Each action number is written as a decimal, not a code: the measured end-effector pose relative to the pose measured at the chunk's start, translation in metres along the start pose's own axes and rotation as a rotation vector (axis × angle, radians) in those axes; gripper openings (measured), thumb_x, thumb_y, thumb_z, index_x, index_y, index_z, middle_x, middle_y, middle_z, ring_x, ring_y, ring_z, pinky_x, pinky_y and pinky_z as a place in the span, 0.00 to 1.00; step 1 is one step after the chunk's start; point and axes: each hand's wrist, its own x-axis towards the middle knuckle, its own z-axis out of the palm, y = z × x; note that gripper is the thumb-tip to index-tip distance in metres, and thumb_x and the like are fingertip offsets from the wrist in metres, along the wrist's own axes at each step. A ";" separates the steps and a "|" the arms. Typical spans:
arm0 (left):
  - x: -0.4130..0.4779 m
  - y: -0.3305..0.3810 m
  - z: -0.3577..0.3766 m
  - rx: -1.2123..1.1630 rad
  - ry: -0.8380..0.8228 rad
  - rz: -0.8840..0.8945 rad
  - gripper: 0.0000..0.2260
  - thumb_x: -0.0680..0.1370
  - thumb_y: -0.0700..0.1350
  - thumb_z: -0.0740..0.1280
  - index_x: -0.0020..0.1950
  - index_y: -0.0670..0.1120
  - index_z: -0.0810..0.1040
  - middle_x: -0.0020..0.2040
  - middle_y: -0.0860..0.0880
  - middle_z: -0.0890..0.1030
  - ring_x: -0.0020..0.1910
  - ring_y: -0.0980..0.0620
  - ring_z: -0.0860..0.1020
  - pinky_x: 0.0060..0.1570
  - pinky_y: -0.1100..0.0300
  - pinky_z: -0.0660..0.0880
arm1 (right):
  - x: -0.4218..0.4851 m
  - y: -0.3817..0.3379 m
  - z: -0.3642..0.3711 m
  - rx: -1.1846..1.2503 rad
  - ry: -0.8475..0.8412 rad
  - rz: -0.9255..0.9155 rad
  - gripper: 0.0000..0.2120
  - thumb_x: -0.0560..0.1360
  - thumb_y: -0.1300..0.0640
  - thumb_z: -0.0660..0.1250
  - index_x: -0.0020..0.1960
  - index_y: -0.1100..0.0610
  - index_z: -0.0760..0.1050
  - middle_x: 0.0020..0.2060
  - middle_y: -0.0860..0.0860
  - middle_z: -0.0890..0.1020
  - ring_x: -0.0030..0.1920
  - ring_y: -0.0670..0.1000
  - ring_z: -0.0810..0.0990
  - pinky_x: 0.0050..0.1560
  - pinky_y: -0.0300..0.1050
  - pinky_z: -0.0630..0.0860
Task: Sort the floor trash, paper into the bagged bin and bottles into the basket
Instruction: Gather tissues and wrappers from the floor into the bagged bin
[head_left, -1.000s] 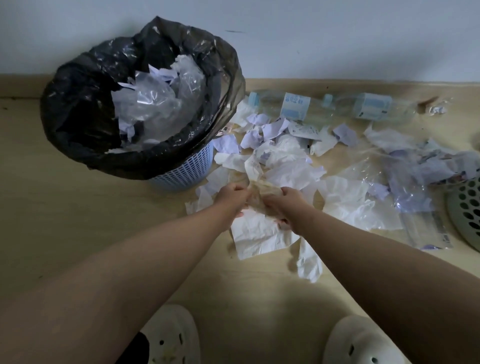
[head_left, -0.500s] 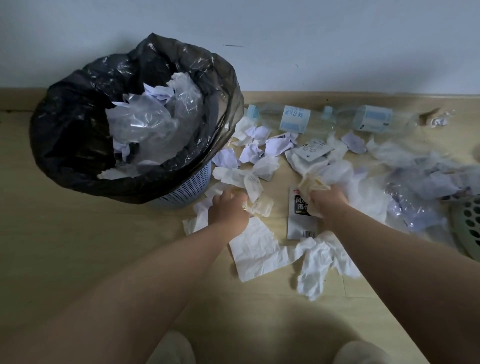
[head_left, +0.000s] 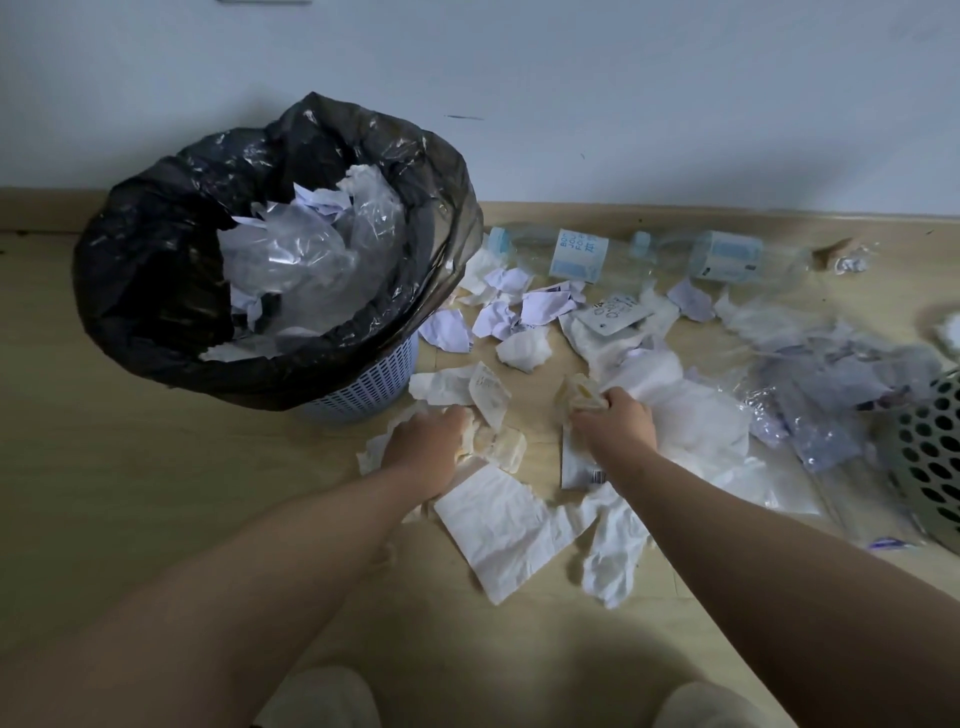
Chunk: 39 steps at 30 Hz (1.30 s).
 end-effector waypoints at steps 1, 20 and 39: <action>-0.002 -0.002 0.000 -0.013 -0.021 -0.028 0.08 0.78 0.39 0.59 0.57 0.46 0.68 0.54 0.44 0.74 0.51 0.45 0.75 0.44 0.57 0.71 | -0.001 0.000 0.000 0.005 -0.012 -0.007 0.05 0.73 0.57 0.59 0.47 0.56 0.71 0.56 0.58 0.72 0.44 0.55 0.73 0.49 0.43 0.71; -0.018 -0.010 0.001 -0.001 -0.127 -0.013 0.12 0.78 0.44 0.60 0.61 0.49 0.68 0.62 0.48 0.70 0.59 0.46 0.71 0.52 0.54 0.71 | -0.038 -0.006 -0.011 -0.010 -0.456 -0.062 0.04 0.69 0.65 0.64 0.44 0.60 0.72 0.38 0.55 0.74 0.39 0.52 0.73 0.34 0.40 0.69; 0.001 0.010 -0.041 -0.792 0.118 -0.189 0.06 0.75 0.44 0.66 0.39 0.49 0.72 0.36 0.54 0.74 0.37 0.54 0.72 0.32 0.63 0.67 | -0.029 -0.002 -0.015 0.058 -0.306 0.019 0.10 0.72 0.64 0.61 0.53 0.61 0.69 0.41 0.53 0.72 0.39 0.50 0.72 0.37 0.40 0.69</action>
